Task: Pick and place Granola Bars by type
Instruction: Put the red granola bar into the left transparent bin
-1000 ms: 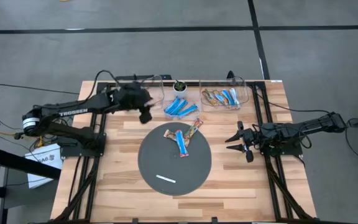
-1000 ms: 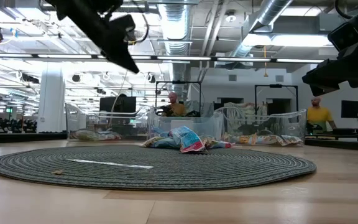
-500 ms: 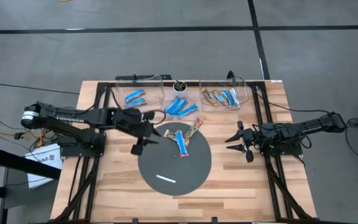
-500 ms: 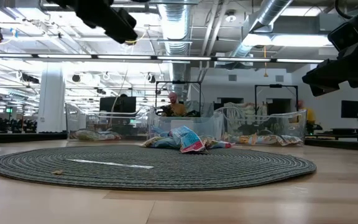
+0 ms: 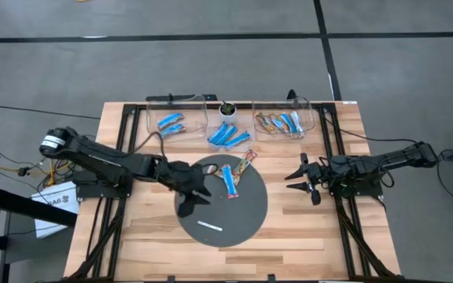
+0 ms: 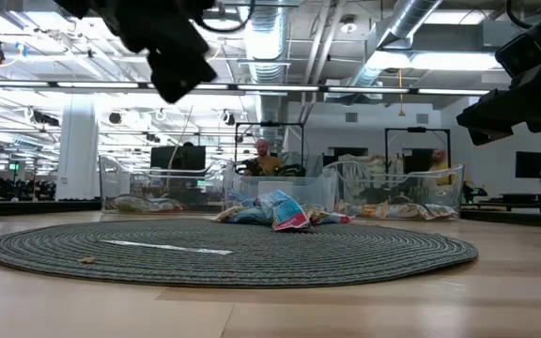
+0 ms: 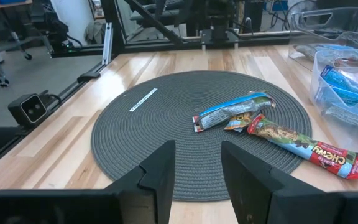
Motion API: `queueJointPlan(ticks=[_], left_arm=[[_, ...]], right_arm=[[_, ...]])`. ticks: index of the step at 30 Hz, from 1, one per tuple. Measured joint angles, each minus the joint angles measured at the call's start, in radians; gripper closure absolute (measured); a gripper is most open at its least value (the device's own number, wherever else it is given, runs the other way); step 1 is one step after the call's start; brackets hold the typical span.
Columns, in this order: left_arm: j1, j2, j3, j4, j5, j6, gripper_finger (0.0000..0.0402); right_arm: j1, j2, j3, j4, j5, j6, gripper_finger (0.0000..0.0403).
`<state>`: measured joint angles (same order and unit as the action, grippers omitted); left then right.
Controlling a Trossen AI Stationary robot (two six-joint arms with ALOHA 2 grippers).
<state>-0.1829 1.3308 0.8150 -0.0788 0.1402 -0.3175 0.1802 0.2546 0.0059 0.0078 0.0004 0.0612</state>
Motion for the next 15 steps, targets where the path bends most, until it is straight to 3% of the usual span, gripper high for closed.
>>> queueJointPlan(ticks=[3, 9, 15], left_arm=[[-0.002, 0.062, 0.001, 0.064, -0.069, -0.174, 0.026], [0.001, 0.174, 0.005, 0.092, -0.299, -0.478, 0.026], [0.003, 0.293, 0.061, 0.082, -0.48, -0.646, 0.026]], right_arm=[[0.0, 0.0, 0.0, 0.0, 0.0, 0.0, 0.0278], [0.0, 0.0, 0.0, 0.0, 0.0, 0.0, 0.0278], [0.0, 0.0, 0.0, 0.0, 0.0, 0.0, 0.0278]])
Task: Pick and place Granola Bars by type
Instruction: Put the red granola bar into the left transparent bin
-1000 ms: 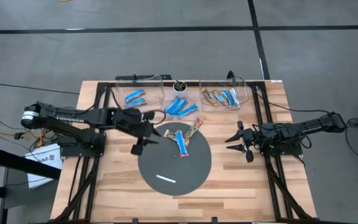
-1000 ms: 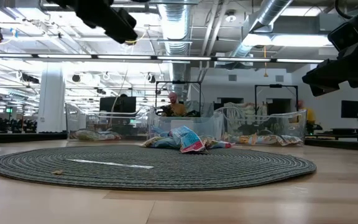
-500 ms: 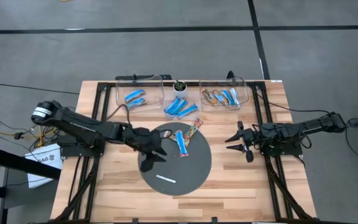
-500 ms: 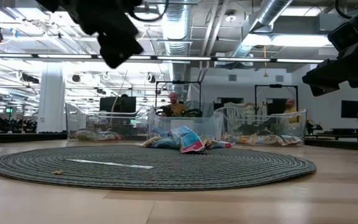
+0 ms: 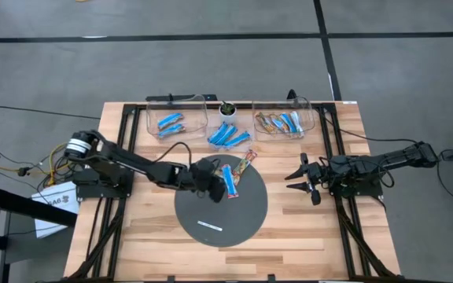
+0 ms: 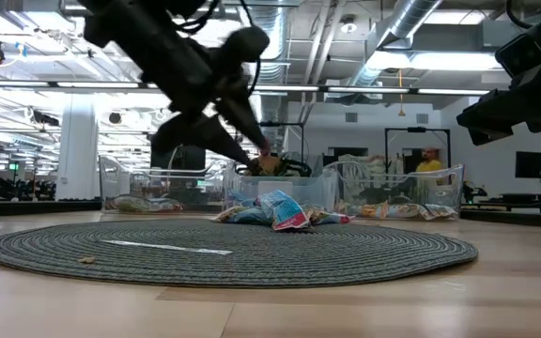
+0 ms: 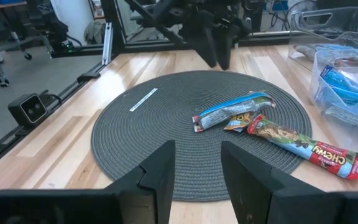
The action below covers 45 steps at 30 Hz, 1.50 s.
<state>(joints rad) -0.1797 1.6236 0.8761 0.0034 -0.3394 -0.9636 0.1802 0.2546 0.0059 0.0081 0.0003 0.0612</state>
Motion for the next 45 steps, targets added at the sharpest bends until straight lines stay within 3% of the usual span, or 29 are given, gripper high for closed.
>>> queueJointPlan(ticks=[5, 10, 20, 31, 45], left_arm=[[-0.006, 0.101, 0.096, -0.02, -0.092, -0.087, 0.026], [-0.006, 0.182, 0.188, -0.033, -0.088, -0.147, 0.026], [0.008, 0.232, 0.318, -0.325, -0.111, -0.315, 0.0244], [0.052, 0.311, 0.353, -0.368, -0.024, -0.361, 0.0211], [0.076, 0.359, 0.355, -0.348, 0.013, -0.36, 0.0209]], right_arm=[[0.0, 0.0, 0.0, 0.0, 0.0, 0.0, 0.0278], [0.0, 0.0, 0.0, 0.002, 0.0, 0.0, 0.0278], [0.0, 0.0, 0.0, 0.004, 0.0, 0.0, 0.0278], [0.0, 0.016, 0.0, 0.007, 0.001, 0.0, 0.0278], [0.0, 0.034, 0.0, 0.02, 0.001, 0.0, 0.0278]])
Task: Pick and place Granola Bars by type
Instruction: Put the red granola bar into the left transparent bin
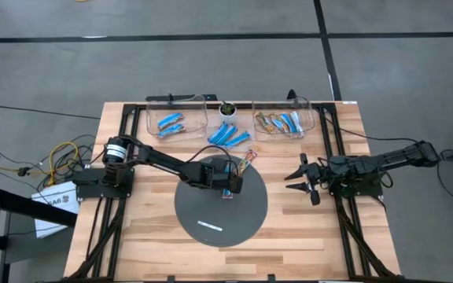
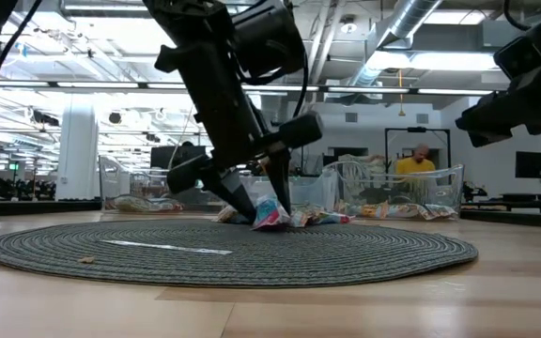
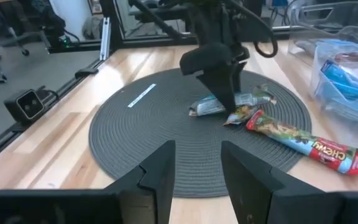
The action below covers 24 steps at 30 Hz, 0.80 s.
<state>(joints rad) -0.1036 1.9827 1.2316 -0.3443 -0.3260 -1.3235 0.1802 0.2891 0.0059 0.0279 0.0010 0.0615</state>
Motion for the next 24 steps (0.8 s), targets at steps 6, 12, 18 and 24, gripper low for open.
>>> queueJointPlan(ticks=[6, 12, 18, 24], left_arm=[[0.0, 0.0, 0.0, -0.002, 0.001, 0.004, 0.0216], [0.0, 0.0, 0.0, 0.002, 0.003, 0.023, 0.0255], [-0.002, 0.0, 0.0, 0.023, 0.004, 0.063, 0.03], [-0.011, 0.0, -0.001, 0.056, 0.003, 0.112, 0.0332]], right_arm=[[0.0, 0.0, 0.0, 0.002, 0.0, 0.0, 0.0278], [0.0, 0.0, 0.0, 0.002, 0.0, 0.0, 0.0278], [0.0, 0.0, 0.0, 0.002, 0.0, 0.0, 0.0278], [0.0, 0.0, 0.0, 0.002, 0.0, 0.0, 0.0278]])
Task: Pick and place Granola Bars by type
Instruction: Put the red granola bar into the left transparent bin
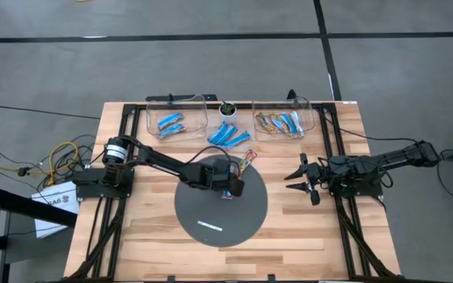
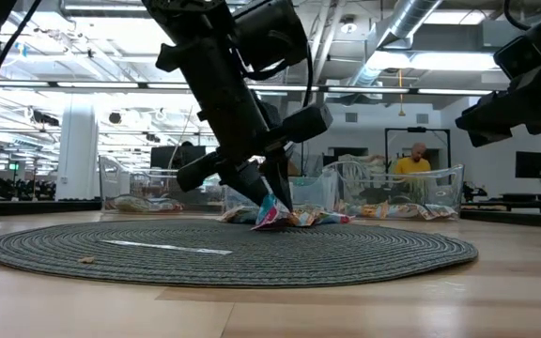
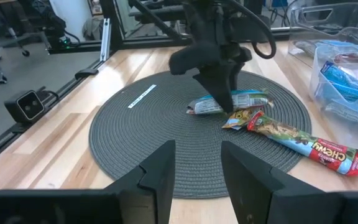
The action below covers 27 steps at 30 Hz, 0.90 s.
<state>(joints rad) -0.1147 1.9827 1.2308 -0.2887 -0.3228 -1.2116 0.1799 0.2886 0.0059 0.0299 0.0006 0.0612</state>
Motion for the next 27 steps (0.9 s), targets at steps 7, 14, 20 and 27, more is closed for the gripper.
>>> queueJointPlan(ticks=[7, 14, 20, 27], left_arm=[[-0.02, -0.001, 0.0, 0.065, -0.005, 0.063, 0.0359], [-0.045, -0.001, 0.0, 0.227, -0.006, 0.155, 0.0365], [-0.063, -0.002, 0.0, 0.377, -0.003, 0.291, 0.0364], [-0.065, -0.003, 0.0, 0.412, -0.017, 0.461, 0.0365]], right_arm=[[0.0, 0.0, 0.0, 0.0, 0.0, 0.0, 0.0278], [0.0, 0.0, 0.0, 0.0, 0.0, 0.0, 0.0278], [0.0, 0.0, 0.0, 0.0, 0.0, 0.0, 0.0278], [0.0, 0.0, 0.0, 0.0, 0.0, 0.0, 0.0278]])
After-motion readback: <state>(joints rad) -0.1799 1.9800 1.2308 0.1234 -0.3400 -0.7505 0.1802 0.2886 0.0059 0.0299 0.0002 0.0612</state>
